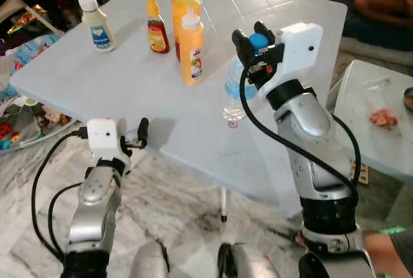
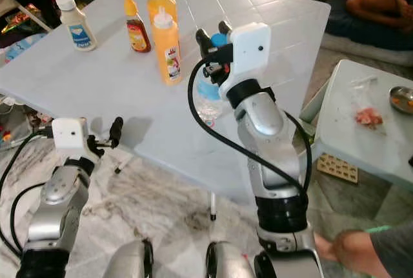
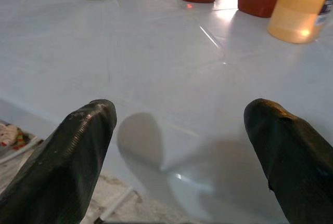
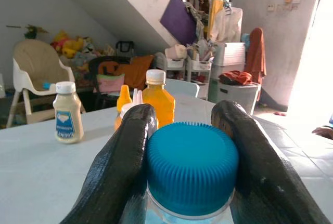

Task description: Restocking fridge

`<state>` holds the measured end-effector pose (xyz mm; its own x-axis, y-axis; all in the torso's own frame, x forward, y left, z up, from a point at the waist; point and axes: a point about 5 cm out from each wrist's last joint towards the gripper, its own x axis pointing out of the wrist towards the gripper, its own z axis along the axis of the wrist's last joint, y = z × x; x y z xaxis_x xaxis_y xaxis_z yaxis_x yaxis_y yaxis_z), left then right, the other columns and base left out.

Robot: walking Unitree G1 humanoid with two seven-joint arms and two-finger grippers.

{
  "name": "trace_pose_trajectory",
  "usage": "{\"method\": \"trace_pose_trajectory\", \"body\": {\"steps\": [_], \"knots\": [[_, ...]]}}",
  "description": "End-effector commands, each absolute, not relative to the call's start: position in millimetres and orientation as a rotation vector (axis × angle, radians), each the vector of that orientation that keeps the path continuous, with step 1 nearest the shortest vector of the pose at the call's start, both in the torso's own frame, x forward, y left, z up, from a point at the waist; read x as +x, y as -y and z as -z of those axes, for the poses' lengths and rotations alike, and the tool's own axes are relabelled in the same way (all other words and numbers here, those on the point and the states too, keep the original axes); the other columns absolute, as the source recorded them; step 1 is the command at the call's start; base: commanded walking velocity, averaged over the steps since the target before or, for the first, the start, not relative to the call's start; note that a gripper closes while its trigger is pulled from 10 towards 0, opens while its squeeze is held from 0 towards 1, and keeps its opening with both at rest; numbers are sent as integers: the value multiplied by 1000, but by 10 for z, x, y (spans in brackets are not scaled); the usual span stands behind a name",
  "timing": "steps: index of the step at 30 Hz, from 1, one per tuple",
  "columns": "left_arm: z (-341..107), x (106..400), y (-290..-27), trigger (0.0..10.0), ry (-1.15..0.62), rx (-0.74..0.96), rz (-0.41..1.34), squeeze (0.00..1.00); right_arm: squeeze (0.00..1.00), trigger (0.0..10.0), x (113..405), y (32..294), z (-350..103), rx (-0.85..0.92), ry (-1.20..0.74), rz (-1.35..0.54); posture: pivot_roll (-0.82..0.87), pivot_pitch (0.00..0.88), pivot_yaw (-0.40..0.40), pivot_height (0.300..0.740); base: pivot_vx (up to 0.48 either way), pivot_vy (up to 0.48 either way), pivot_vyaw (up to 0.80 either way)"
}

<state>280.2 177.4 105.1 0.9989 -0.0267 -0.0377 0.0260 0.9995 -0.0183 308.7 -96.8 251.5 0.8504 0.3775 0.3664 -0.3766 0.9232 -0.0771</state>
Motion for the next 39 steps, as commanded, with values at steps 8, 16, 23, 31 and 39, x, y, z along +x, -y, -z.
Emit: {"method": "trace_pose_trajectory", "body": {"steps": [8,16,23,31,39], "knots": [[-967,2744,-1752,10000,-59,-24,21,0,0,10000,3069,954,-2588,7,430,-409,9,78,-25,740,-380,0,0],[-968,2746,-1760,10000,-58,-20,21,0,0,10000,3074,960,-2587,12,430,-401,6,81,-23,740,-346,0,0],[-990,2753,-1798,10000,-37,-8,5,0,0,10000,3055,943,-2592,-43,456,-414,9,84,-23,740,0,0,410],[-935,2717,-2017,10000,-38,39,-110,0,0,10000,3063,1043,-2357,-56,394,-388,24,82,-29,740,0,0,800],[-880,2673,-2052,10000,-47,53,-126,0,0,10000,3062,1185,-2059,-105,321,-349,33,79,-31,740,0,0,800]]}}
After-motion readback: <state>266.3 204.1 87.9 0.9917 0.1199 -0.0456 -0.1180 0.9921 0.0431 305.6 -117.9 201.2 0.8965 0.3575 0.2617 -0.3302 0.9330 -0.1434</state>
